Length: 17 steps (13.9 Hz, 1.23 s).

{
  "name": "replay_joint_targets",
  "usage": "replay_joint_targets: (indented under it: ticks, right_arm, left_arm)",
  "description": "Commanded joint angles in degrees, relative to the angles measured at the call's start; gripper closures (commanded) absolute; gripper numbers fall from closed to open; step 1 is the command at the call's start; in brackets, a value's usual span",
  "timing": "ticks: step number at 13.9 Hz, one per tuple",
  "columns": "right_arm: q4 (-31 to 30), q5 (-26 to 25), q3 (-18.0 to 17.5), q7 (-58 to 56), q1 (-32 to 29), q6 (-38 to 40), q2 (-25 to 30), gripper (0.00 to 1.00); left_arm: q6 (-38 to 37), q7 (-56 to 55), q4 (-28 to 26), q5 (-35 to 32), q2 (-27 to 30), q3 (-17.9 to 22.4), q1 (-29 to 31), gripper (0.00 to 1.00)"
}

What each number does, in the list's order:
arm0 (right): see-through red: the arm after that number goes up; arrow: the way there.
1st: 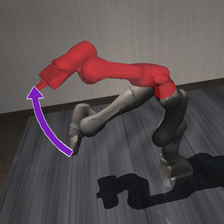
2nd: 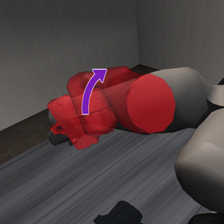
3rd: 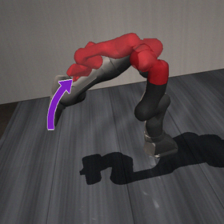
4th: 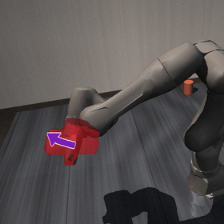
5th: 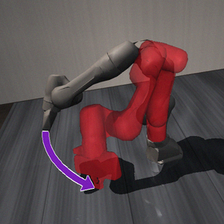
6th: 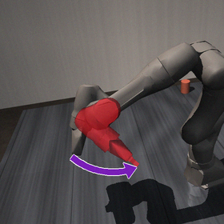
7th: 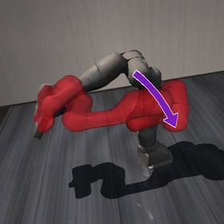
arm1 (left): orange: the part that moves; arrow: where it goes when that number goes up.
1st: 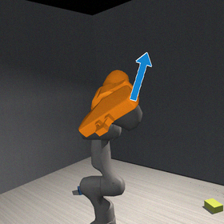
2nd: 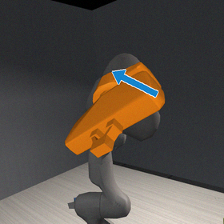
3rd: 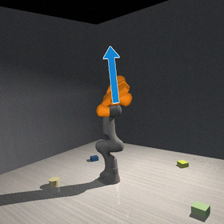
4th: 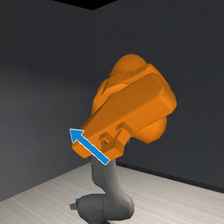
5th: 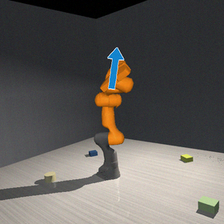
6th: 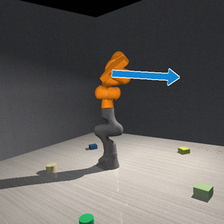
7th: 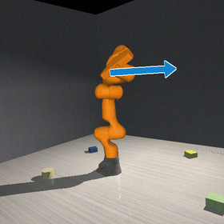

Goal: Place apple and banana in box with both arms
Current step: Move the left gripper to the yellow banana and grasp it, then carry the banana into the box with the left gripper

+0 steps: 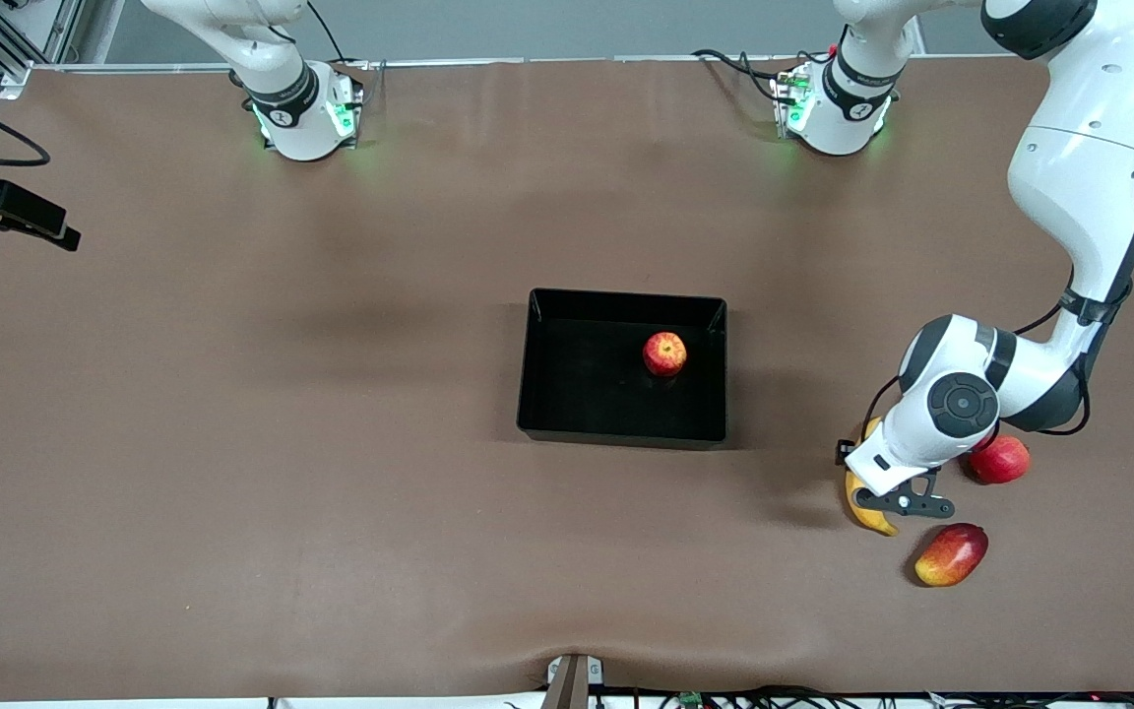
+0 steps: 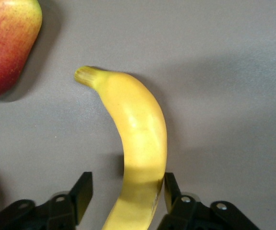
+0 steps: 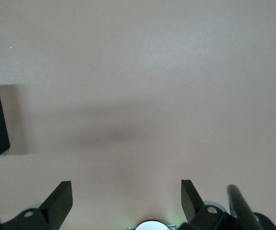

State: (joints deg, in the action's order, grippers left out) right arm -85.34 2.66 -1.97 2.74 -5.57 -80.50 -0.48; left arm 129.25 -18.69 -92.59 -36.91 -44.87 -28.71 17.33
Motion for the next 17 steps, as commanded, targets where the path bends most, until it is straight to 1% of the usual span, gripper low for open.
replay_joint_targets:
  ticks: [1, 2, 4, 6, 7, 8, 10, 12, 13, 15, 17]
  right_arm:
    - [-1.76, 1.03, -0.75, -0.28, -0.93, -0.89, 1.44, 0.00]
    - [-1.76, 1.12, -0.75, -0.19, -0.93, -0.89, 1.36, 0.00]
    - [-1.76, 3.66, -0.66, -0.28, -1.02, -0.89, 1.36, 0.00]
    - [-1.76, 4.28, -0.66, -0.28, -1.02, -0.80, 1.36, 0.00]
    - [-1.67, 4.28, -0.66, -0.28, -1.10, -0.80, 1.36, 0.00]
    - [-1.06, 4.20, -0.58, -0.28, -1.02, -0.63, 1.36, 0.00]
    - [-0.70, 3.32, -0.49, -0.37, -1.10, -0.54, 1.44, 0.00]
    - [-0.70, 3.14, -0.40, -0.45, -1.37, -0.88, 1.44, 0.00]
    - [-0.70, 2.45, -0.40, -0.45, -1.19, -1.15, 1.44, 0.00]
    - [-0.70, 1.91, -0.57, -0.45, -0.93, -1.50, 1.53, 0.00]
    - [-0.70, 2.00, -0.93, -0.37, -0.49, -1.68, 1.53, 0.00]
  left_arm:
    - [0.83, -0.38, -0.40, -1.33, 0.48, -0.03, 0.25, 0.91]
    - [0.83, -0.38, -0.83, -1.24, 0.83, -0.03, 0.33, 1.00]
    - [0.74, -0.30, -1.19, -1.24, 1.36, -0.29, 0.33, 1.00]
    - [0.21, -0.03, -2.24, -1.24, 3.90, -0.99, 0.16, 1.00]
    - [-0.48, -0.12, -2.59, -0.54, 6.09, -2.82, 0.25, 1.00]
    - [-3.01, -0.29, -2.94, -0.36, 8.28, -4.67, 0.25, 1.00]
    - [-8.55, -1.26, -2.68, -0.27, 11.90, -10.11, -0.37, 1.00]
    - [-12.34, -7.20, -2.51, -0.27, 12.79, -16.52, -0.46, 1.00]
    - [-12.97, -11.07, -2.51, -0.45, 12.70, -19.25, -1.50, 1.00]
    - [-13.06, -16.71, -1.81, -0.54, 12.53, -20.07, -5.97, 1.00]
    - [-12.97, -18.74, 0.12, -0.27, 11.30, -19.98, -11.33, 1.00]
